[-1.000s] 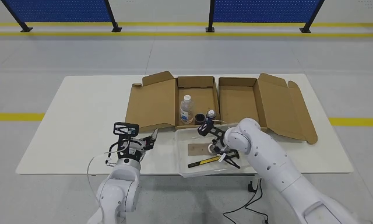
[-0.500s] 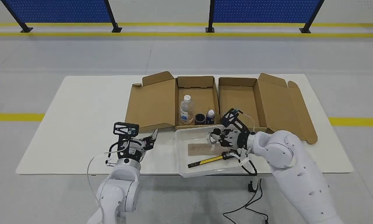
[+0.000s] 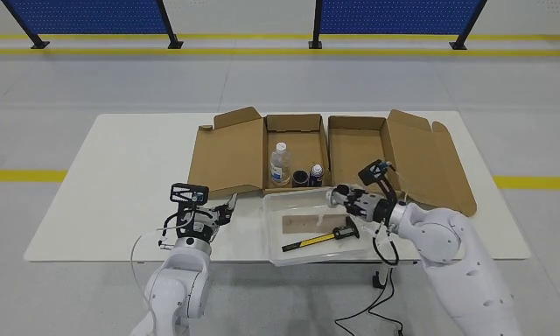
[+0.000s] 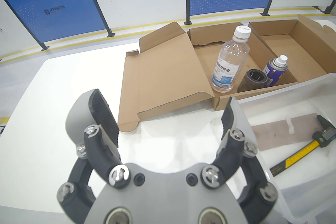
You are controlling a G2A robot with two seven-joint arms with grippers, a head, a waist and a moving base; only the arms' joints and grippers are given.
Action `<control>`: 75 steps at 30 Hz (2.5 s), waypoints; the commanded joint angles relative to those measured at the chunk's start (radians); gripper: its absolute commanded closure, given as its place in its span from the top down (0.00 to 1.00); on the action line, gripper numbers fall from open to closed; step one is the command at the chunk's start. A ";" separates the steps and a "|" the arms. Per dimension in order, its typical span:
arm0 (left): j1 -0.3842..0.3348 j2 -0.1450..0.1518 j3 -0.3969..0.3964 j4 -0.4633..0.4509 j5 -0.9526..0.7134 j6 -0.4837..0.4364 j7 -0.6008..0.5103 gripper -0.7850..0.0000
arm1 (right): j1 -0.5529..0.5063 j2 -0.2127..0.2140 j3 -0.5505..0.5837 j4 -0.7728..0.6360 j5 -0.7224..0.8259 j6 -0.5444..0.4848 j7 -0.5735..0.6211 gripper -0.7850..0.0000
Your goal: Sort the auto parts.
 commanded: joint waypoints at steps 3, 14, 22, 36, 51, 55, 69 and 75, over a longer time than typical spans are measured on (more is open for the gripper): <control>0.000 0.000 0.000 0.000 0.000 0.000 0.000 1.00 | -0.022 0.004 0.020 -0.064 -0.162 0.133 -0.056 0.00; 0.000 0.000 0.000 0.000 0.000 0.000 0.000 1.00 | 0.075 -0.003 -0.028 -0.020 -0.554 0.464 -0.010 0.00; 0.000 0.000 0.000 0.000 0.000 0.000 0.000 1.00 | 0.263 -0.031 -0.128 0.257 -0.601 0.488 0.045 0.00; 0.000 0.000 0.000 0.000 0.000 0.000 0.000 1.00 | 0.463 -0.092 -0.266 0.623 -0.547 0.453 0.074 0.00; 0.000 0.000 0.000 0.000 0.000 0.000 0.000 1.00 | 0.513 -0.124 -0.314 0.706 -0.515 0.390 0.081 0.40; 0.000 0.000 0.000 0.000 0.000 0.000 0.000 1.00 | 0.490 -0.113 -0.306 0.593 -0.564 0.356 0.119 0.43; 0.000 0.000 0.000 0.000 0.000 0.000 0.000 1.00 | 0.190 -0.042 -0.181 -0.139 -0.727 0.191 0.426 0.38; 0.000 0.000 0.000 0.000 0.000 0.000 0.000 1.00 | 0.188 -0.038 -0.212 -0.204 -0.641 0.025 0.577 0.46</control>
